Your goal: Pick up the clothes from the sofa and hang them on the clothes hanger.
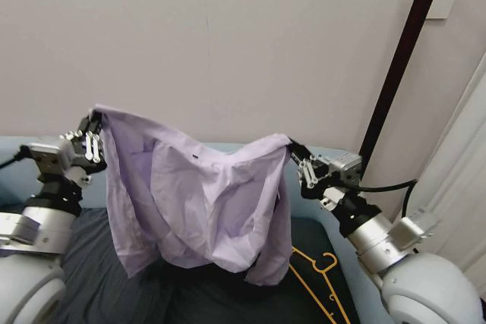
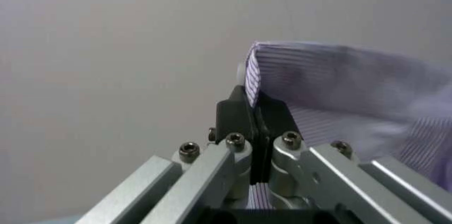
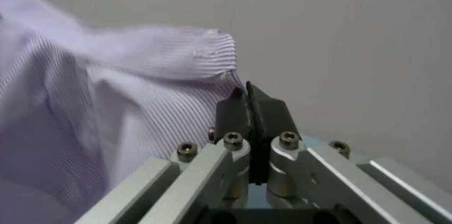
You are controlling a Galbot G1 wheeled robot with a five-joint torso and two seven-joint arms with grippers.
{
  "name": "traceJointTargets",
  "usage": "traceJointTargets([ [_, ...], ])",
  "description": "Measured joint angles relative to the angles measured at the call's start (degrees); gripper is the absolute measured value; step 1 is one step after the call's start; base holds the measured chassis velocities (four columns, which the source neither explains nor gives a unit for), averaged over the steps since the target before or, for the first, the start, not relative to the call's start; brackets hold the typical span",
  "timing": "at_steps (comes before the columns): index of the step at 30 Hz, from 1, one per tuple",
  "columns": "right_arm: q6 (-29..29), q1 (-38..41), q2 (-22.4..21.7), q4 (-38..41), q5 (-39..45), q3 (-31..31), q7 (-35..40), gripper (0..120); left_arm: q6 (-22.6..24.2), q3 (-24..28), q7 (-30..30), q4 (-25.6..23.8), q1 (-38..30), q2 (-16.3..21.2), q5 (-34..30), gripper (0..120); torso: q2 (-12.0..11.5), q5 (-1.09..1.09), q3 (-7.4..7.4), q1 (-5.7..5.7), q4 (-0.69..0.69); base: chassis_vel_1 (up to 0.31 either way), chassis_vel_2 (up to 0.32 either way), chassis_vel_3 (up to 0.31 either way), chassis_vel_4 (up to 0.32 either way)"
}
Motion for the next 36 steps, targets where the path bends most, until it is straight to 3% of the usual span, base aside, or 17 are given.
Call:
traceJointTargets([
  [1, 1.1, 0.3, 1.7, -6.0, -3.6, -3.1, -0.7, 0, -1.5, 2.4, 0.5, 5.0, 0.2, -2.8, 4.2, 0, 0.0, 0.00, 0.00, 0.00, 0.01, 0.000, 0.000, 0.000, 0.000],
  [2, 1.1, 0.3, 1.7, -6.0, -3.6, -3.1, -0.7, 0, -1.5, 2.4, 0.5, 5.0, 0.2, -2.8, 4.2, 0, 0.0, 0.00, 0.00, 0.00, 0.01, 0.000, 0.000, 0.000, 0.000],
  [4, 4.3, 1.1, 5.2, -15.4, -8.1, -7.6, -1.2, 0, -3.3, 6.8, 0.4, 12.5, -0.6, -7.7, 9.3, 0, 0.0, -0.02, 0.01, 0.01, 0.02, 0.000, 0.000, 0.000, 0.000],
  [6, 8.0, 1.4, 7.9, -22.3, -10.9, -9.9, -2.4, 0, -4.2, 9.6, 0.3, 15.8, -1.2, -10.5, 11.0, 0, 0.0, -0.01, 0.02, 0.01, 0.01, 0.000, 0.000, 0.000, 0.000],
  [7, 8.0, 1.4, 7.9, -22.3, -10.9, -9.9, -2.4, 0, -4.2, 9.6, 0.3, 15.8, -1.2, -10.5, 11.0, 0, 0.0, -0.01, 0.02, 0.01, 0.01, 0.000, 0.000, 0.000, 0.000],
  [12, 19.0, 1.2, 12.5, -31.7, -10.9, -10.9, -8.0, 0, -6.2, 12.7, 2.5, 17.4, -1.3, -12.3, 10.9, 0, 0.0, 0.02, 0.01, 0.01, 0.00, 0.000, 0.000, 0.000, 0.000],
  [18, 22.4, 0.0, 13.3, -33.3, -6.4, -10.6, -9.4, 1, -9.5, 13.4, 5.6, 18.0, -1.5, -11.9, 9.2, 0, 0.0, 0.00, 0.00, 0.01, 0.01, 0.000, 0.000, 0.000, 0.000],
  [20, 22.3, -0.6, 13.1, -33.5, -5.4, -10.1, -9.5, 9, -9.8, 13.3, 6.1, 18.1, -1.6, -11.9, 9.1, 0, 0.0, 0.01, 0.00, 0.01, 0.01, 0.000, 0.000, 0.000, 0.000],
  [23, 14.6, -2.4, 11.1, -33.8, -6.7, -9.0, -6.4, 22, -9.9, 12.9, 6.6, 17.9, -1.7, -11.6, 9.2, 0, 0.0, -0.01, 0.00, 0.01, 0.00, 0.000, 0.000, 0.000, 0.000],
  [24, 14.6, -2.4, 11.1, -33.8, -6.7, -9.0, -6.4, 22, -9.9, 12.9, 6.6, 17.9, -1.7, -11.6, 9.2, 0, 0.0, -0.01, 0.00, 0.01, 0.00, 0.000, 0.000, 0.000, 0.000],
  [25, 9.2, -3.6, 9.6, -34.0, -7.1, -8.6, -4.4, 26, -9.9, 12.6, 6.7, 17.6, -1.7, -11.5, 9.6, 0, 0.0, 0.00, 0.00, 0.01, -0.01, 0.000, 0.000, 0.000, 0.000],
  [27, 3.9, -5.7, 8.5, -35.0, -6.7, -7.6, -3.4, 38, -9.8, 12.4, 6.8, 17.2, -1.4, -11.5, 9.8, 0, 0.0, 0.00, 0.00, 0.01, -0.02, 0.000, 0.000, 0.000, 0.000],
  [32, -0.5, -6.3, 8.6, -35.0, -3.9, -6.9, -2.0, 52, -9.7, 12.4, 6.9, 16.8, -1.3, -11.2, 9.9, 0, 0.0, 0.00, 0.00, 0.00, 0.01, 0.000, 0.000, 0.000, 0.000],
  [36, -10.1, -5.6, 8.5, -33.6, 0.5, -5.6, -1.0, 69, -9.6, 12.3, 7.3, 16.4, -1.2, -10.2, 9.9, 0, 0.0, 0.00, 0.00, 0.00, 0.01, 0.000, 0.000, 0.000, 0.000],
])
